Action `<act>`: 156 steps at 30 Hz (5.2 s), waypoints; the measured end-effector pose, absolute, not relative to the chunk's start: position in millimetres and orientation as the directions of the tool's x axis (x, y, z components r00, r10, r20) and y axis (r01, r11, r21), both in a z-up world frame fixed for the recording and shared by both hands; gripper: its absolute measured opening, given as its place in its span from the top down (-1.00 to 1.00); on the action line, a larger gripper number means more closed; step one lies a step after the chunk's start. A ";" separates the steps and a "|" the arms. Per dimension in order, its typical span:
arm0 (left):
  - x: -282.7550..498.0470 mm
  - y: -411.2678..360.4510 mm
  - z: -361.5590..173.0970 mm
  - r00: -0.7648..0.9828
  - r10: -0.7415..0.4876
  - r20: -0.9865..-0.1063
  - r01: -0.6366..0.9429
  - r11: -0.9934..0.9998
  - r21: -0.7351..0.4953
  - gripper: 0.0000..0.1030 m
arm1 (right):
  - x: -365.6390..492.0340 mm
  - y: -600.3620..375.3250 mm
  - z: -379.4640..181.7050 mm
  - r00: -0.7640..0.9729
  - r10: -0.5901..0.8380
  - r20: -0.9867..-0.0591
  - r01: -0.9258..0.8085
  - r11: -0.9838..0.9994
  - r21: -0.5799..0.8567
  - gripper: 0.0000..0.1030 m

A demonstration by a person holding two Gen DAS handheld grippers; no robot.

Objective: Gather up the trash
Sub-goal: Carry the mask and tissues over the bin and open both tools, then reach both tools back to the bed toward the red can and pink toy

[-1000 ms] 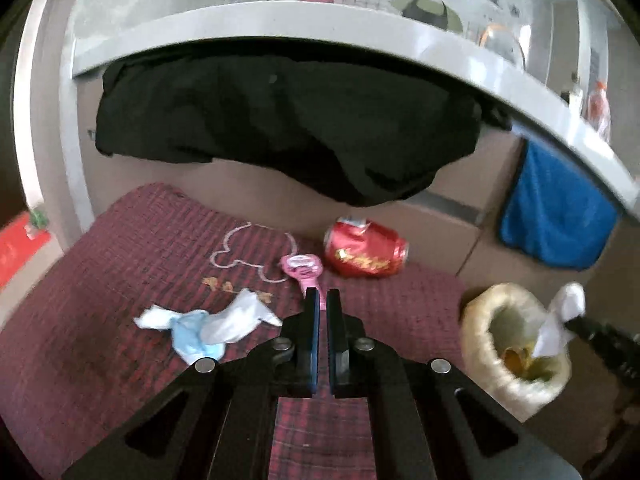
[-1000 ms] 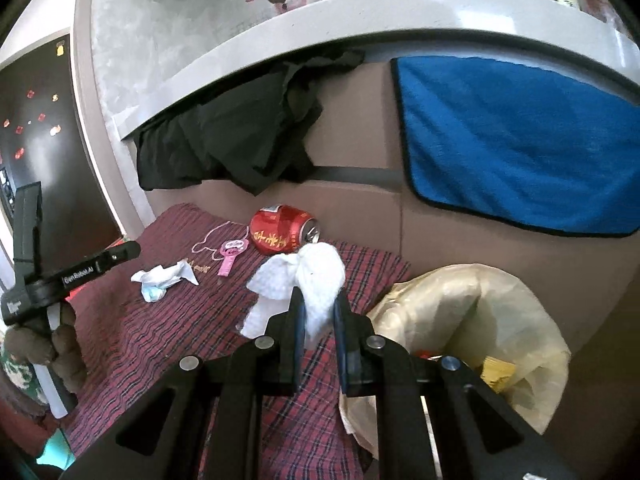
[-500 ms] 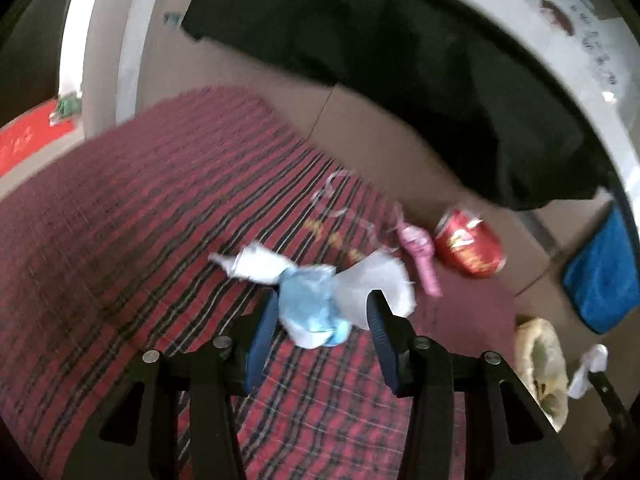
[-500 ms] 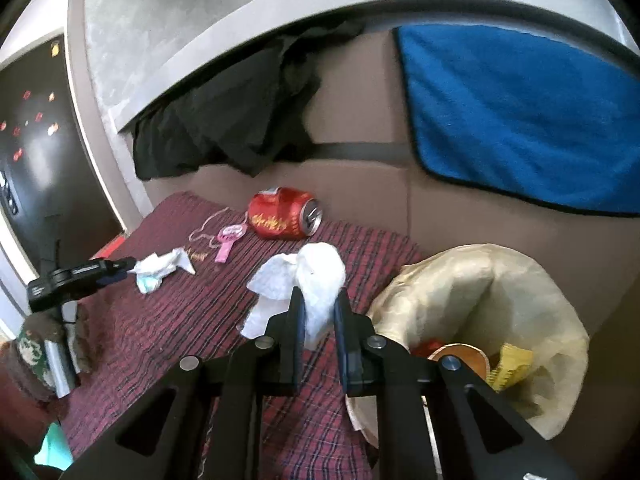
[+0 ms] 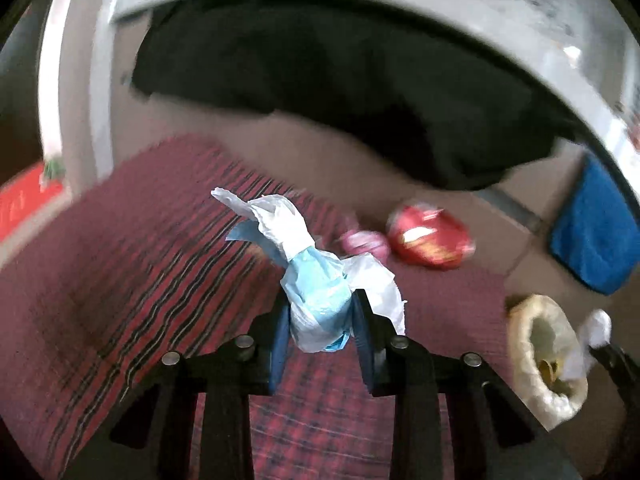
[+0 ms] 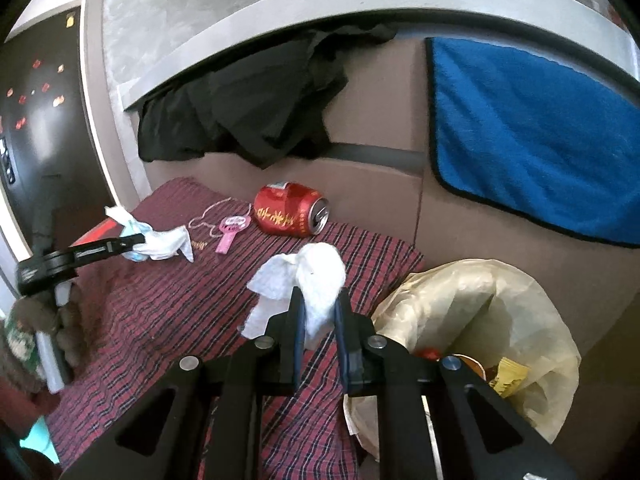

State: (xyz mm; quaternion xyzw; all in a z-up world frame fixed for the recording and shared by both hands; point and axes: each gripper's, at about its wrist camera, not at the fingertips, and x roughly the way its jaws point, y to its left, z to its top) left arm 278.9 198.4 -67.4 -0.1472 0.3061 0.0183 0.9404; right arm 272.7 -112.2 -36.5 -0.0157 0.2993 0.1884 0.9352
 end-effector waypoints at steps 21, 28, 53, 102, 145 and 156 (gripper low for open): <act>229.4 -38.7 31.4 0.895 -0.280 -0.348 0.282 0.958 -0.047 0.41 | 214.7 -224.0 41.0 0.918 0.153 -0.367 -0.175 0.984 -0.025 0.73; 238.4 -74.5 10.7 0.862 -0.339 -0.377 0.335 0.939 -0.077 0.41 | 214.5 -248.7 23.2 0.915 0.124 -0.384 -0.141 0.990 -0.018 0.73; 289.0 -95.7 -51.7 0.786 -0.362 -0.500 0.345 0.929 -0.130 0.41 | 258.1 -267.7 -41.5 0.855 0.140 -0.499 -0.120 0.990 0.073 0.72; 458.2 178.6 -132.8 0.656 -0.177 -0.733 -0.075 0.952 -0.297 -0.04 | 336.7 -109.6 -75.5 0.712 0.347 -0.610 -0.326 0.933 0.150 0.25; 308.7 289.7 -120.5 0.737 -0.273 -0.619 -0.058 0.886 -0.460 0.23 | 456.2 73.8 -71.9 0.688 0.314 -0.654 -0.478 0.874 -0.083 0.26; 303.7 303.0 -100.1 0.763 -0.268 -0.588 -0.075 0.868 -0.492 0.17 | 478.6 53.5 -114.7 0.478 0.572 -0.667 -0.443 0.812 0.379 -0.17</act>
